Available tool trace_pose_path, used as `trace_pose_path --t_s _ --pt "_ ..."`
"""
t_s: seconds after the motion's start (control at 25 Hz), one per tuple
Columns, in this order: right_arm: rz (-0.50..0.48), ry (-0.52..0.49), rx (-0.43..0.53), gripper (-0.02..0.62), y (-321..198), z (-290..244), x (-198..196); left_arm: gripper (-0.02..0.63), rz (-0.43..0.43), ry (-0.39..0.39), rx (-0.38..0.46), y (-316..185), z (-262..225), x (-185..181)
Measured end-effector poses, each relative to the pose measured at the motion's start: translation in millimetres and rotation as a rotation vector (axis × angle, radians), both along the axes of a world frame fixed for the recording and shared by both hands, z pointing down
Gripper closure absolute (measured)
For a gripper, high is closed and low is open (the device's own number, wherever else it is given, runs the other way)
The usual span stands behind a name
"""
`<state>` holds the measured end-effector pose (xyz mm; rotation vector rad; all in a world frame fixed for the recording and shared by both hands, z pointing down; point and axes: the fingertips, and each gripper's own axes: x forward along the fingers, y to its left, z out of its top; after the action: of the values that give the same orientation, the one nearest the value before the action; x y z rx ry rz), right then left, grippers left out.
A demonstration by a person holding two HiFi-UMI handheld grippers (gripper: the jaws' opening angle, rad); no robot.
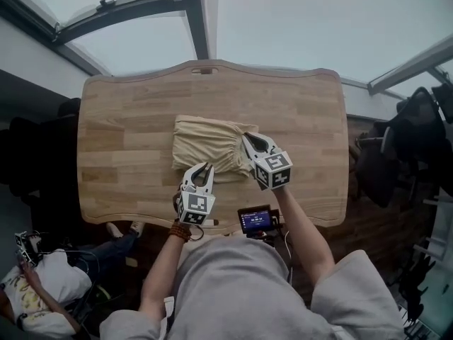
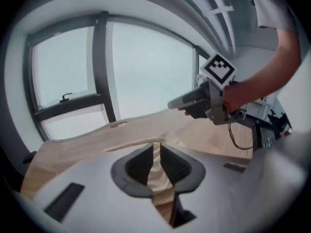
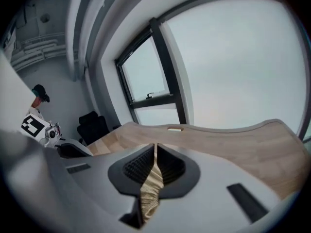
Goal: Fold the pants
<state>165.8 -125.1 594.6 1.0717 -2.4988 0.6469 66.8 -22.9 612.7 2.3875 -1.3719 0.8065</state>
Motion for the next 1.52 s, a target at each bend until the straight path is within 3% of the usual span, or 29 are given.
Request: trace_pose_path --t_s 0.08,0.32,0.56,0.76,1.0,1.28,1.52 --pt "0.021 -0.014 0.036 0.579 12 -20 4 0.560 -0.011 0.039 0.052 -1 -29 -3" --pt "0.026 0.013 0.167 0.588 44 -83 -13 0.600 0.091 0.109 0.207 -8 -108 -8" --pt "0.142 0.043 0.358 0.588 66 -167 -34 0.600 0.035 0.210 0.404 -18 -204 -42" --pt "0.203 0.045 0.442 0.588 101 -206 -57 0.600 0.063 0.294 0.484 6 -231 -62" --pt "0.281 -0.044 0.346 0.592 151 -185 -81 0.600 0.089 0.318 0.384 36 -194 -83" --pt "0.290 0.009 0.294 0.592 191 -154 -110 0.600 0.124 0.325 0.311 57 -165 -99" --pt "0.330 0.005 0.283 0.592 197 -150 -100 0.600 0.154 0.325 0.303 61 -163 -99"
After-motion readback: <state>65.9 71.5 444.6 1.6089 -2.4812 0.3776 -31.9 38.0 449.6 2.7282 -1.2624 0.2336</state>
